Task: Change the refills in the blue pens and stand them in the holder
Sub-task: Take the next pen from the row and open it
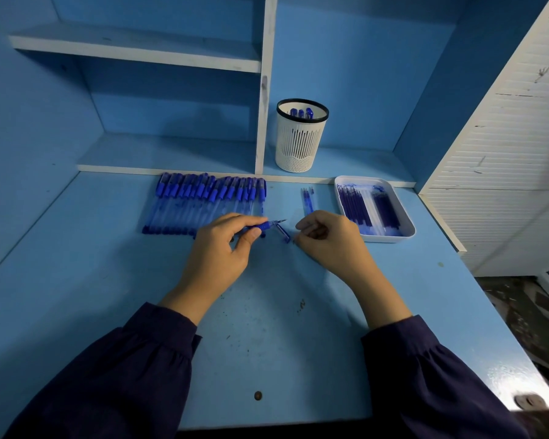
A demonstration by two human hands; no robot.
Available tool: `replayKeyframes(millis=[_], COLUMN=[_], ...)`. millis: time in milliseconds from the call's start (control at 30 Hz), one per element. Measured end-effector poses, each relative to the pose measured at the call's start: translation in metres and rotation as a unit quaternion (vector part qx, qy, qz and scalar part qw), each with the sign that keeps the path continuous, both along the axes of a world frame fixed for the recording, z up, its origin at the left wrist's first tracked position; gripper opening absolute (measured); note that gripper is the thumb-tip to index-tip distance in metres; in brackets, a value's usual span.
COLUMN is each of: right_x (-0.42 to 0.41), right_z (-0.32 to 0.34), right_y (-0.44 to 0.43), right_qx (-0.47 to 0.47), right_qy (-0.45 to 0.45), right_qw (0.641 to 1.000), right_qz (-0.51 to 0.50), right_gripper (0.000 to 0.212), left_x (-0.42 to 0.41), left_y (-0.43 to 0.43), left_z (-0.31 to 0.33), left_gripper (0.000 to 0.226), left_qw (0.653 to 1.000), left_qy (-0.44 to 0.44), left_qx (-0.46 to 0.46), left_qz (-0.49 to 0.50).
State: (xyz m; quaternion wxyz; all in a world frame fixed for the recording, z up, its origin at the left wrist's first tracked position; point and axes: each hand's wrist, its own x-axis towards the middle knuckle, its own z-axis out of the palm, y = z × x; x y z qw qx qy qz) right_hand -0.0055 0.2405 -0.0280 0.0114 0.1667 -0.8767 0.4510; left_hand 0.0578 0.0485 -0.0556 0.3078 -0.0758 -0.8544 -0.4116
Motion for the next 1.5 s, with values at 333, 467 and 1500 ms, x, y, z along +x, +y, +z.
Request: replayKeyframes(millis=[333,467,1500], right_x=[0.008,0.005,-0.071], right_z=[0.008,0.012,0.032], right_y=[-0.01,-0.006,0.02], right_qx=[-0.139,-0.23,-0.114], right_qy=[-0.003,-0.011,-0.087], right_qw=[0.988,0.972,0.987], right_qz=[0.068,0.034,-0.074], right_gripper=[0.005,0.013,0.028], left_x=[0.001,0.001,-0.024], left_y=[0.002,0.001,0.021], left_z=[0.001,0.0,0.003], left_gripper=[0.022,0.022,0.028], left_qw=[1.0,1.0,0.998], left_qy=[0.003,0.002,0.056], left_qx=[-0.014,-0.001,0.004], left_qz=[-0.011,-0.005,0.014])
